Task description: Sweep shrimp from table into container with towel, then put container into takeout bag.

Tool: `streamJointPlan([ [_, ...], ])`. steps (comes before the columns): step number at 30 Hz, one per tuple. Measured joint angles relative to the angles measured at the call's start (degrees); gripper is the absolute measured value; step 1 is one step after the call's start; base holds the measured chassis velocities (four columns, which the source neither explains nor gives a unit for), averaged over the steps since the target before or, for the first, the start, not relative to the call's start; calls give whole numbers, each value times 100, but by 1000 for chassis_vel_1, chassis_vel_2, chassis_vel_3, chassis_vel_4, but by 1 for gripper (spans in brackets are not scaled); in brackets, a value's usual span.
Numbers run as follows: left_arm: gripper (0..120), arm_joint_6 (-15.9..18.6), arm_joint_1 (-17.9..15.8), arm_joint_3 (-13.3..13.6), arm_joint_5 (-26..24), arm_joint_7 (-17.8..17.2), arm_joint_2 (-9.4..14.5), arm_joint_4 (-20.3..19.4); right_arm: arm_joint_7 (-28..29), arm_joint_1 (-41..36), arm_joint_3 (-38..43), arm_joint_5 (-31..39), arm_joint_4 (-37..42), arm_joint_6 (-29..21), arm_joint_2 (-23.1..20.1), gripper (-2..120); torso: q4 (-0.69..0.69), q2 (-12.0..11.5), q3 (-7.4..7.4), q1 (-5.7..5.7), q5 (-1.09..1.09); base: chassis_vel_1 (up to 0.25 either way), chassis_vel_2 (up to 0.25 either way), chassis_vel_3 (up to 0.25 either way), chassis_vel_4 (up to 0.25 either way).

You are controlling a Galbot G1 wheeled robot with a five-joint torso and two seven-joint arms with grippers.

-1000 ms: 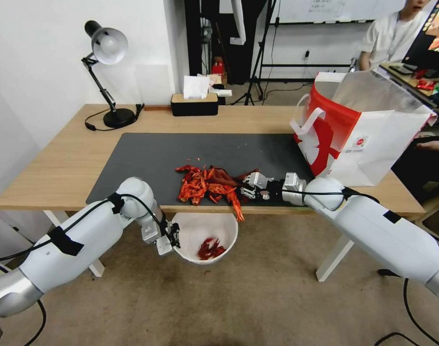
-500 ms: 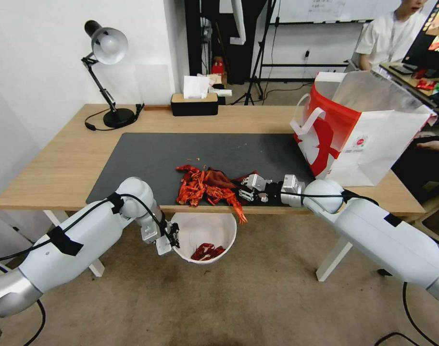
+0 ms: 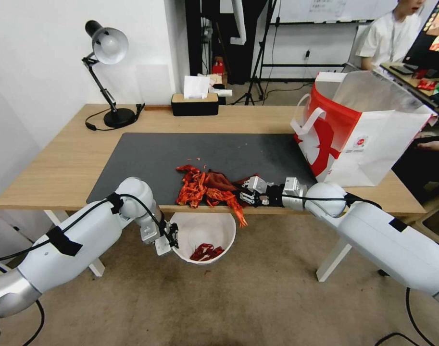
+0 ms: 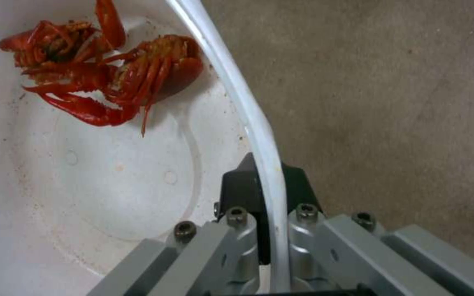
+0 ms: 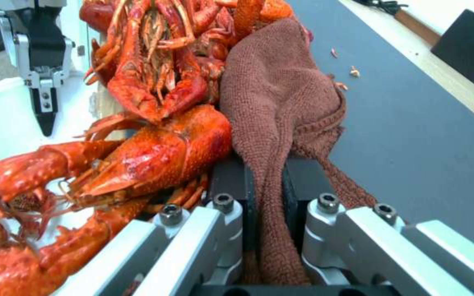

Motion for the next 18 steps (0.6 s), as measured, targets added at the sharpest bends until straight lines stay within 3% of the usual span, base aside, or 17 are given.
streamJointPlan([
  [18,0,69,26,5,-9,79,0,-74,179,-258,196,-14,343,-172,-113,7,0,0,0,0,0,0,0,0,0],
])
